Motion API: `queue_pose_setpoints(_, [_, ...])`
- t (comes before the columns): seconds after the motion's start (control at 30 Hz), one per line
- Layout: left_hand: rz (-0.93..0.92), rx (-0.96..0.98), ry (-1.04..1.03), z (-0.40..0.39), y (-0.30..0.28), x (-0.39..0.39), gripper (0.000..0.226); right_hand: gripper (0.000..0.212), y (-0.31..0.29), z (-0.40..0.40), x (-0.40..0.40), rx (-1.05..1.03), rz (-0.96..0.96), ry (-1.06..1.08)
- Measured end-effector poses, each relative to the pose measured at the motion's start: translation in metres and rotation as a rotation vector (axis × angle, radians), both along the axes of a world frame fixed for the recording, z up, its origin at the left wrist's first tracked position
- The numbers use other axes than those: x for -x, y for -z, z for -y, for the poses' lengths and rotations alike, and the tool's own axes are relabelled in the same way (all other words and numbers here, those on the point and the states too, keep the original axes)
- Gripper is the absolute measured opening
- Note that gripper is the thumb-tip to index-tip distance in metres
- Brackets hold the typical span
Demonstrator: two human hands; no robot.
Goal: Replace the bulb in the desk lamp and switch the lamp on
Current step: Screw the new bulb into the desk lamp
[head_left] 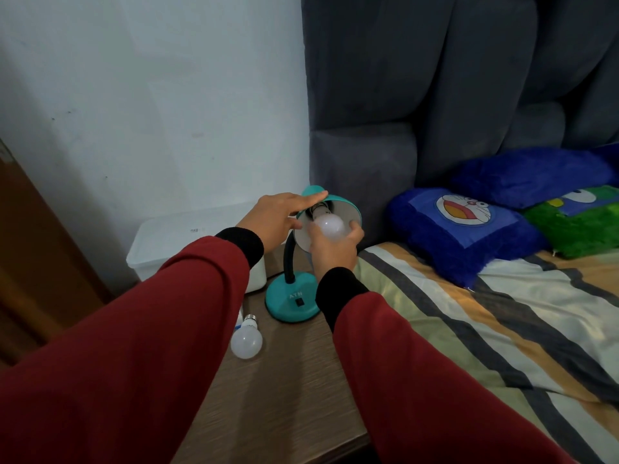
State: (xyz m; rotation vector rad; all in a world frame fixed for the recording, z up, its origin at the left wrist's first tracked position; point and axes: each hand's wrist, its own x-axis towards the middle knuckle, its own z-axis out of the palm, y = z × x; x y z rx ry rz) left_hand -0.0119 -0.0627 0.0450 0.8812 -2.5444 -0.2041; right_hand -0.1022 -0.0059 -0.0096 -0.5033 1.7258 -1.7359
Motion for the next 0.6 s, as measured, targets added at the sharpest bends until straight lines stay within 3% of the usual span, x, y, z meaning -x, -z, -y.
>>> queue_pose_setpoints(0.13, [0.005,0.009,-0.004,0.0003,-0.0006,0.0002,0.067,0.057,-0.0008,-0.0013,-0.0031,0.049,0.098,-0.024])
queue_pose_setpoints(0.3, [0.006,0.018,0.006,-0.001,-0.0006,0.0007,0.066,0.074,0.0014,-0.0009,0.0033,-0.016,0.012,-0.008])
queue_pose_setpoints(0.47, [0.001,0.015,0.004,0.0002,0.0007,0.0011,0.067,0.058,-0.0001,-0.0029,0.0006,0.047,0.066,-0.029])
queue_pose_setpoints(0.6, [-0.006,0.026,0.002,0.0005,0.0011,0.0008,0.067,0.073,-0.0025,-0.001,0.001,0.001,0.01,-0.03])
